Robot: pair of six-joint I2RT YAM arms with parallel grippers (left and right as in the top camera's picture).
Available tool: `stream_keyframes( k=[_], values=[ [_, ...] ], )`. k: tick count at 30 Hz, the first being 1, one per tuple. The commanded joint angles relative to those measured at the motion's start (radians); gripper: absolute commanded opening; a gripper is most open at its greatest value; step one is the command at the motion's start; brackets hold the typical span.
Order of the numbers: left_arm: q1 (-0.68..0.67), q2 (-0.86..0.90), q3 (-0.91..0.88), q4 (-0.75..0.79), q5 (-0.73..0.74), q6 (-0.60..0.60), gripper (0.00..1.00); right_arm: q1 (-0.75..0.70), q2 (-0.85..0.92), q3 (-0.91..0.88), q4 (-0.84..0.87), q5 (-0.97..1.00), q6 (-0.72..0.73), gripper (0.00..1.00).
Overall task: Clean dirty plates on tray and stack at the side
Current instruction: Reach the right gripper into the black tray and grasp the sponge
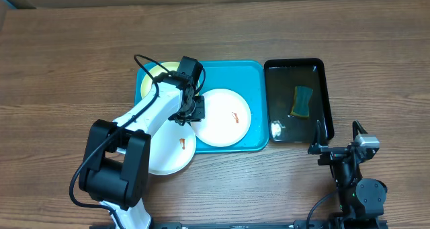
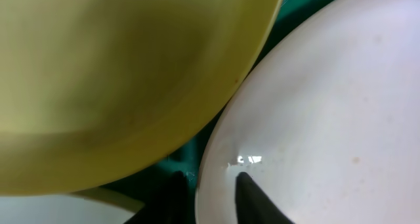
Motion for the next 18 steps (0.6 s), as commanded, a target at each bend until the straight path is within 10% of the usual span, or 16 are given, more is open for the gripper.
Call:
stream_keyframes(
  k=[1, 8, 18],
  values=[
    [-0.004, 0.006, -0.01, 0.006, -0.006, -0.003, 0.22, -0.007, -0.008, 0.001, 0.02, -0.08, 0.052, 1.0],
    [-0.004, 0.006, -0.01, 0.017, -0.006, -0.003, 0.11, -0.007, 0.09, 0.292, -0.128, -0.107, 0.124, 1.0],
    [-0.004, 0.006, -0.01, 0.016, -0.006, -0.003, 0.26, -0.007, 0.788, 1.105, -0.787, -0.201, 0.041, 1.0]
  ],
)
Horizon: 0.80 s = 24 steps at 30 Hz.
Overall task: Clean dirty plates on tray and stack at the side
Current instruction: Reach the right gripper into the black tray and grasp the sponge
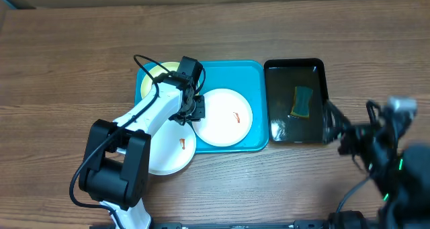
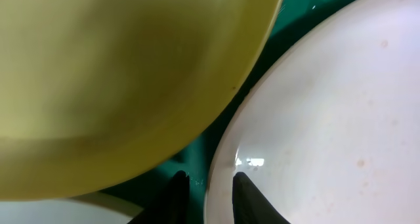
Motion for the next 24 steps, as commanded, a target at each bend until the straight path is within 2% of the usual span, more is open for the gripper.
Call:
stream_keyframes(
  k=[1, 4, 7, 11, 13, 14, 16, 24],
  values=[
    [-0.004, 0.006, -0.006, 0.004, -0.007, 0.001, 0.26, -0.007, 0.224, 0.224, -0.163, -0.086, -0.032, 1.0],
    [-0.004, 0.006, -0.006, 0.004, -0.006, 0.0, 0.3, -0.007, 0.404, 0.415, -0.353, -0.177, -0.033, 1.0],
    [-0.004, 0.006, -0.006, 0.004, -0.006, 0.001, 0.34, -0.007, 0.529, 0.495, -0.466, -0.177, -0.033, 1.0],
    [-0.004, 0.006, -0.006, 0.004, -0.006, 0.001, 0.5, -0.007, 0.658, 0.48, -0.512, -0.145, -0.032, 0.78],
    [-0.004, 0.006, -0.006, 0.005, -0.007, 0.001, 0.61, -0.006, 0.723, 0.469, -0.521, -0.12, -0.032, 0.73],
    [-0.004, 0.006, -0.006, 0.005, -0.006, 0.0, 0.77, -0.006, 0.758, 0.464, -0.521, -0.104, -0.032, 0.74],
    [-0.004, 0.006, -0.006, 0.005, -0.006, 0.0, 1.0, -0.006, 0.816, 0.456, -0.518, -0.064, -0.032, 0.75],
    [-0.004, 0.006, -0.006, 0.004, -0.006, 0.001, 1.0, -0.006, 1.028, 0.452, -0.47, -0.023, -0.034, 0.77]
  ],
)
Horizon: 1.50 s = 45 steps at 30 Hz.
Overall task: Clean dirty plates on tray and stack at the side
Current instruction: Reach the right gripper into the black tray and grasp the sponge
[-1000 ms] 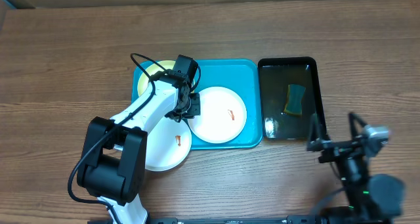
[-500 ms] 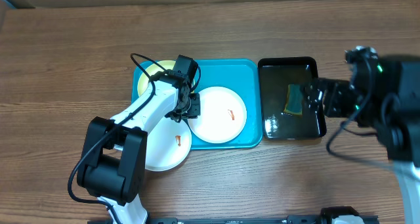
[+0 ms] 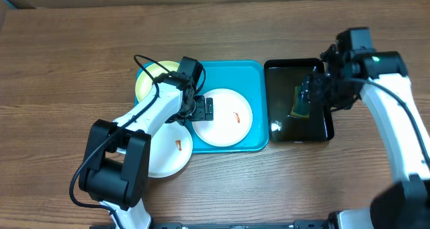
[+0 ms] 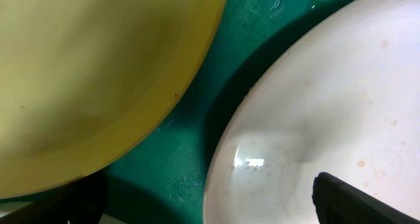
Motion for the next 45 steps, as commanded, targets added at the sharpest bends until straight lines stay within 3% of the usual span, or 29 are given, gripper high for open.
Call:
stream_keyframes(
  k=[1, 3, 10, 13, 15, 21, 24, 25, 26, 27, 28, 29, 31, 34, 38, 45],
  values=[
    [-0.004, 0.006, -0.005, 0.002, -0.006, 0.001, 0.98, -0.006, 0.058, -0.005, 0.014, 0.023, -0.005, 0.77],
    [-0.004, 0.006, -0.005, 0.005, -0.002, 0.0, 0.84, -0.006, 0.101, -0.007, 0.014, 0.023, -0.004, 0.77],
    [-0.004, 0.006, -0.005, 0.017, 0.05, 0.0, 0.5, -0.006, 0.163, -0.096, 0.104, 0.023, -0.005, 0.81],
    [-0.005, 0.006, -0.005, 0.016, 0.061, 0.0, 0.26, -0.006, 0.163, -0.166, 0.174, 0.023, -0.005, 0.82],
    [-0.005, 0.006, -0.005, 0.017, 0.079, -0.001, 0.23, -0.005, 0.163, -0.221, 0.236, 0.02, -0.002, 0.82],
    [-0.005, 0.006, -0.005, 0.018, 0.092, -0.011, 0.27, 0.01, 0.163, -0.373, 0.47, 0.016, -0.002, 0.82],
    [-0.005, 0.006, -0.005, 0.017, 0.092, -0.011, 0.27, 0.01, 0.163, -0.415, 0.557, 0.016, 0.005, 0.68],
    [-0.005, 0.006, -0.005, 0.016, 0.092, -0.011, 0.27, 0.01, 0.163, -0.422, 0.573, 0.02, 0.005, 0.55],
    [-0.005, 0.006, -0.005, 0.016, 0.092, -0.011, 0.27, 0.01, 0.163, -0.425, 0.578, 0.023, 0.004, 0.29],
    [-0.005, 0.006, -0.005, 0.016, 0.092, -0.011, 0.27, 0.01, 0.163, -0.425, 0.578, 0.023, 0.005, 0.16],
    [-0.005, 0.006, -0.005, 0.016, 0.092, -0.011, 0.27, 0.01, 0.163, -0.425, 0.578, 0.023, 0.005, 0.06],
    [-0.005, 0.006, -0.005, 0.016, 0.092, -0.011, 0.27, 0.01, 0.163, -0.42, 0.567, 0.022, 0.014, 0.04],
    [-0.005, 0.006, -0.005, 0.016, 0.092, -0.011, 0.27, 0.01, 0.16, -0.385, 0.509, 0.022, 0.047, 0.09],
    [-0.005, 0.006, -0.005, 0.015, 0.091, -0.01, 0.32, 0.009, 0.16, -0.262, 0.357, 0.022, 0.053, 0.39],
    [-0.005, 0.006, -0.005, 0.013, 0.091, -0.011, 0.35, 0.01, 0.16, -0.139, 0.247, 0.023, 0.03, 0.68],
    [-0.011, 0.006, -0.005, 0.014, 0.091, -0.011, 0.37, 0.01, 0.163, -0.211, 0.364, 0.118, 0.023, 0.72]
  ],
)
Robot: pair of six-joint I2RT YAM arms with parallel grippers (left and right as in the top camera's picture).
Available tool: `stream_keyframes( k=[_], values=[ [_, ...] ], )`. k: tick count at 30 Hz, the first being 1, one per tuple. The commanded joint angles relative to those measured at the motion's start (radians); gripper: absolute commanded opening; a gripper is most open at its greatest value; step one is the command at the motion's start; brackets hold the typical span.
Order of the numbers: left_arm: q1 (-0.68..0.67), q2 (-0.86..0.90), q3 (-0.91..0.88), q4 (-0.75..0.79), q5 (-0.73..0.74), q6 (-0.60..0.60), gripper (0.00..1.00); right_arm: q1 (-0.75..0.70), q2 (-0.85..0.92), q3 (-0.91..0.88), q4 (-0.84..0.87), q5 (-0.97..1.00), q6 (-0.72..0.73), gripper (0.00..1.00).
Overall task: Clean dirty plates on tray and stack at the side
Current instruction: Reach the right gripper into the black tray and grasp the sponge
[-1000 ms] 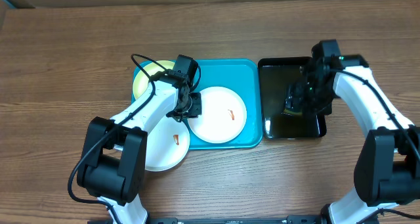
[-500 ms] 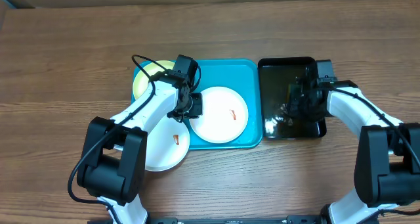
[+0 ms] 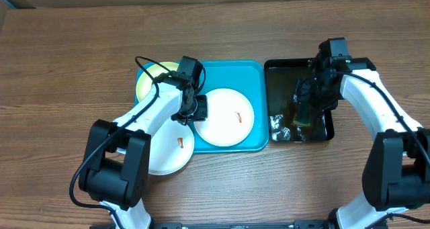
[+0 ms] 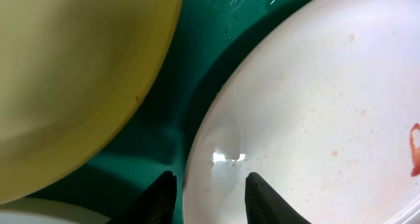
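On the blue tray (image 3: 252,71) lies a white plate (image 3: 228,118) marked by a red smear (image 4: 415,152). My left gripper (image 4: 210,198) straddles that plate's left rim, one finger outside against the edge and one over the inside, shut on it. A yellow plate (image 3: 149,81) sits at the tray's left end. Another white plate (image 3: 168,152) with a red smear rests on the table beside the tray. Over the black water basin (image 3: 322,71), my right gripper (image 3: 306,103) is down at the sponge (image 3: 300,118); its jaws are hidden from above.
Water glints and splashes at the basin's near left corner (image 3: 277,123). The left arm's cable loops over the yellow plate. Bare wooden table (image 3: 67,54) surrounds tray and basin.
My left gripper stood wide open at the plate's rim and now has its fingers narrowed onto it, a little further right. The right arm has lowered onto the sponge and the water is disturbed.
At first my left gripper pinched the white plate's rim by the yellow plate, while the right arm was parked at the near right. The right arm then appeared over the basin, and the left fingers stood wide open. Now the left grips again and the right is at the sponge.
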Motion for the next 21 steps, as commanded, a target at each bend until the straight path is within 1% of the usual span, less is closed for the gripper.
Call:
stream_keyframes(
  k=[1, 7, 9, 10, 11, 12, 13, 15, 16, 17, 18, 19, 21],
  values=[
    [-0.01, 0.006, -0.005, 0.003, 0.011, -0.01, 0.37, 0.006, -0.002, -0.071, 0.059, 0.052, -0.003, 0.72],
    [-0.014, 0.006, -0.005, 0.008, 0.011, -0.01, 0.39, 0.006, -0.002, -0.216, 0.288, 0.049, 0.0, 0.73],
    [-0.013, 0.006, -0.005, 0.008, 0.011, -0.009, 0.38, 0.006, -0.002, -0.247, 0.338, 0.048, 0.001, 0.72],
    [-0.014, 0.006, -0.005, 0.008, 0.011, -0.009, 0.38, 0.006, -0.002, -0.262, 0.36, 0.048, 0.002, 0.58],
    [-0.016, 0.006, -0.005, 0.008, 0.011, -0.01, 0.38, 0.006, -0.002, -0.272, 0.378, 0.048, 0.01, 0.34],
    [-0.02, 0.006, -0.005, 0.008, 0.011, -0.009, 0.38, 0.006, -0.002, -0.275, 0.388, 0.043, 0.019, 0.05],
    [-0.021, 0.006, -0.005, 0.008, 0.011, -0.009, 0.39, 0.006, -0.002, -0.275, 0.397, 0.031, 0.028, 0.04],
    [-0.021, 0.006, -0.005, 0.008, 0.011, -0.009, 0.41, 0.006, -0.005, -0.254, 0.393, -0.013, 0.027, 0.04],
    [-0.022, 0.006, -0.005, 0.008, 0.011, -0.009, 0.42, 0.006, -0.006, -0.234, 0.378, -0.041, 0.027, 0.1],
    [-0.025, 0.006, -0.005, 0.008, 0.011, -0.009, 0.44, 0.006, -0.008, -0.205, 0.351, -0.071, 0.027, 0.37],
    [-0.026, 0.006, -0.005, 0.008, 0.011, -0.009, 0.45, 0.006, -0.008, -0.177, 0.32, -0.09, 0.027, 0.56],
    [-0.026, 0.006, -0.005, 0.008, 0.01, -0.009, 0.46, 0.006, -0.009, -0.15, 0.286, -0.099, 0.027, 0.63],
    [-0.026, 0.006, -0.005, 0.01, 0.01, -0.009, 0.46, 0.006, -0.009, -0.105, 0.232, -0.095, 0.026, 0.64]
  ],
)
